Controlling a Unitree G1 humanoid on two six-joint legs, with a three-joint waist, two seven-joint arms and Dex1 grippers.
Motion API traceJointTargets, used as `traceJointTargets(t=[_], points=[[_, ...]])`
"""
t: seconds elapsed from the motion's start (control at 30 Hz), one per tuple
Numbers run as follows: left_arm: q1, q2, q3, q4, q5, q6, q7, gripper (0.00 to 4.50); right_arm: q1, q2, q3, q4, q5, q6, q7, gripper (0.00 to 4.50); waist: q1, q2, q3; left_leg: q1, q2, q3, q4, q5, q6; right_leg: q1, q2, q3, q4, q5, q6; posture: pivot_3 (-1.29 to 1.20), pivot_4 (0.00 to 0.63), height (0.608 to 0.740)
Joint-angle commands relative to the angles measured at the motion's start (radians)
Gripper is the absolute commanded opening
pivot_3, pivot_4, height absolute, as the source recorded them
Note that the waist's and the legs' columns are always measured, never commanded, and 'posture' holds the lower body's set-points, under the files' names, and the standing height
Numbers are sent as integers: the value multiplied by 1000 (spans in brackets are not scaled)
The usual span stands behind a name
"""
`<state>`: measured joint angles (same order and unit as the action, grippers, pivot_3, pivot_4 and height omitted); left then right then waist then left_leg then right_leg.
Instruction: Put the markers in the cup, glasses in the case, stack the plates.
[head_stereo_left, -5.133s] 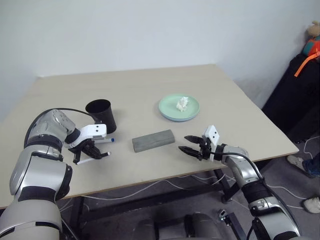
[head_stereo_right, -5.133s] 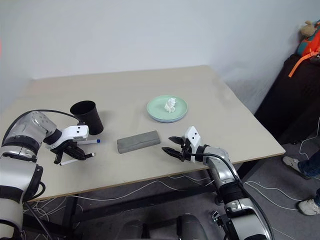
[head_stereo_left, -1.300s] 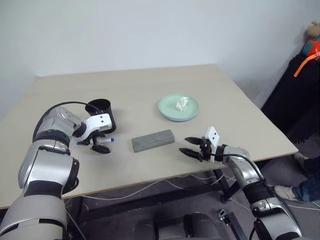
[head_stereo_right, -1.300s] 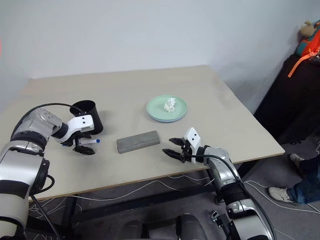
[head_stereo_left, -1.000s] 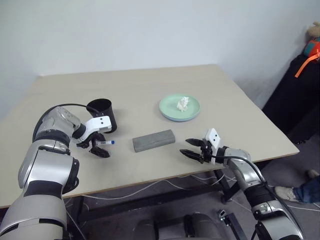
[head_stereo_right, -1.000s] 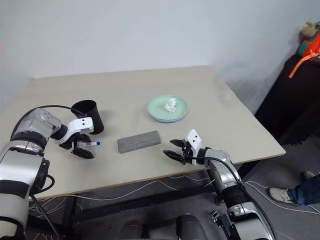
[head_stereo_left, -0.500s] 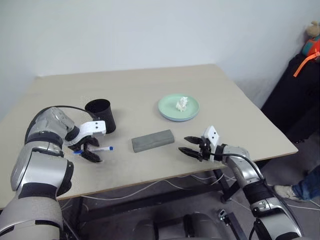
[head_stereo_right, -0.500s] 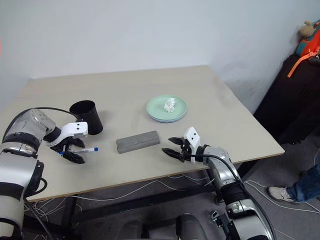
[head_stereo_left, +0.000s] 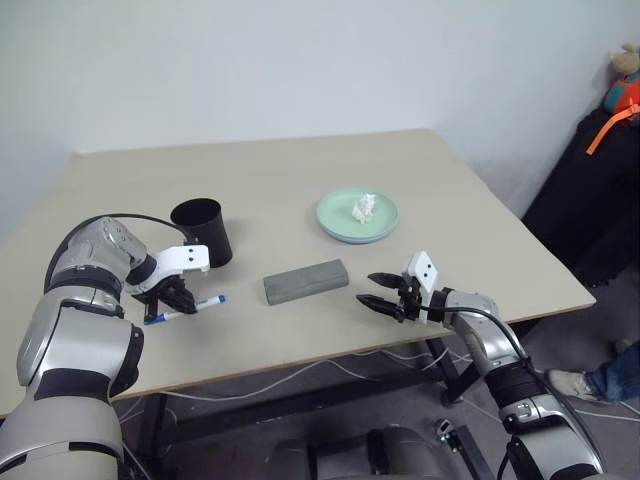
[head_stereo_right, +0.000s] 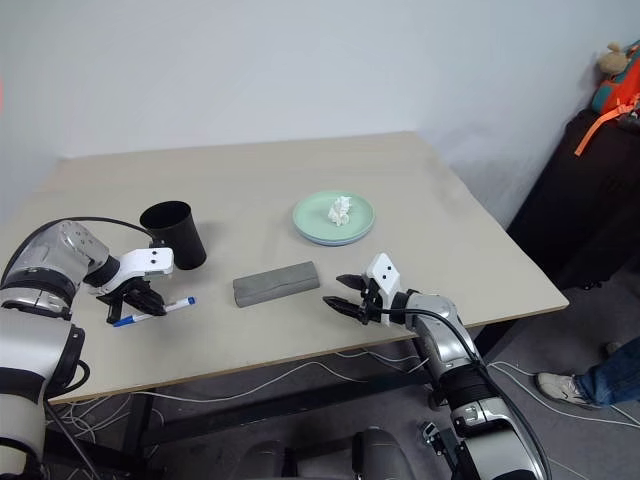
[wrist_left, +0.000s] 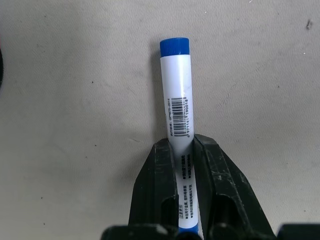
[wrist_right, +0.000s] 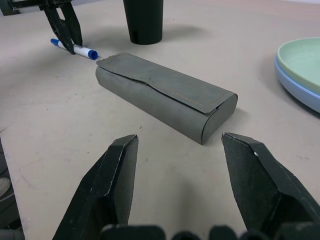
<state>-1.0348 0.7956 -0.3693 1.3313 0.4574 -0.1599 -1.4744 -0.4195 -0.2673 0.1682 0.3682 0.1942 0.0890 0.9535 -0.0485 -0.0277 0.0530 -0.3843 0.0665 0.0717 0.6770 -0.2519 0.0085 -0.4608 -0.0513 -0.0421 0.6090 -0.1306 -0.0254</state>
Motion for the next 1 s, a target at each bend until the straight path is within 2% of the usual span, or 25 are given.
traceJointTargets(t=[0.03, 0.13, 0.3, 0.4, 0.57, 0.67, 0.73, 0.83, 1.0], points=[[-17, -15, 49, -28, -62, -17, -83, 73, -10, -7, -20, -25, 12, -13, -1, 2906, 1, 0, 0, 0, 0, 0, 0, 1, 1, 0, 0, 0, 0, 0, 0, 0, 0, 740], [-37, -38, 124, -58, -164, -11, -133, 73, -3, -8, -20, -30, 13, -11, -2, 2906, 2, 0, 0, -2, 0, -1, 1, 1, 2, -1, 0, -1, 0, 0, 0, 0, 0, 740], [-58, -89, 261, -187, -446, 120, -140, 73, 6, -9, -16, -37, 14, -5, 2, 2906, 0, -1, 0, -5, 0, -2, 4, 1, 2, -1, 0, -1, 0, 0, 0, 0, 0, 740], [-56, -107, 363, -268, -527, 166, -100, 73, 4, -11, -14, -34, 12, -6, 5, 2906, -5, -1, 0, -5, 0, -2, 4, 1, 2, -2, 0, -1, 1, 0, 0, 0, 0, 740], [-47, -122, 522, -335, -618, 122, 187, 73, 0, -8, -10, -32, 10, -5, 7, 2906, -4, -1, 0, -1, 0, -2, 2, 2, 3, 0, 1, 0, 1, 1, 2, 0, 0, 740], [-27, -110, 575, -319, -596, 24, 457, 73, 1, -4, -4, -31, 8, -5, 11, 2906, -3, -1, 0, 0, 0, -2, 2, 2, 3, 1, 1, 0, 2, 2, 3, 0, 0, 740], [-5, -107, 595, -319, -584, -22, 578, 73, 0, -4, -2, -30, 8, -4, 14, 2906, -3, -1, 0, 1, 0, -1, 2, 2, 3, 2, 1, 1, 2, 2, 3, 0, 0, 740], [44, -113, 611, -332, -576, -81, 712, 73, -12, -3, 2, -18, 6, -7, 20, 2906, -3, -1, 0, 3, 0, -1, 1, 2, 2, 3, 1, 1, 1, 2, 3, 0, 0, 740], [108, -125, 610, -337, -579, -103, 806, 73, -23, 0, 6, -11, 5, -8, 24, 2906, -2, -1, 0, 3, 0, 0, 1, 1, 2, 3, 1, 0, 1, 2, 3, 0, 0, 740]])
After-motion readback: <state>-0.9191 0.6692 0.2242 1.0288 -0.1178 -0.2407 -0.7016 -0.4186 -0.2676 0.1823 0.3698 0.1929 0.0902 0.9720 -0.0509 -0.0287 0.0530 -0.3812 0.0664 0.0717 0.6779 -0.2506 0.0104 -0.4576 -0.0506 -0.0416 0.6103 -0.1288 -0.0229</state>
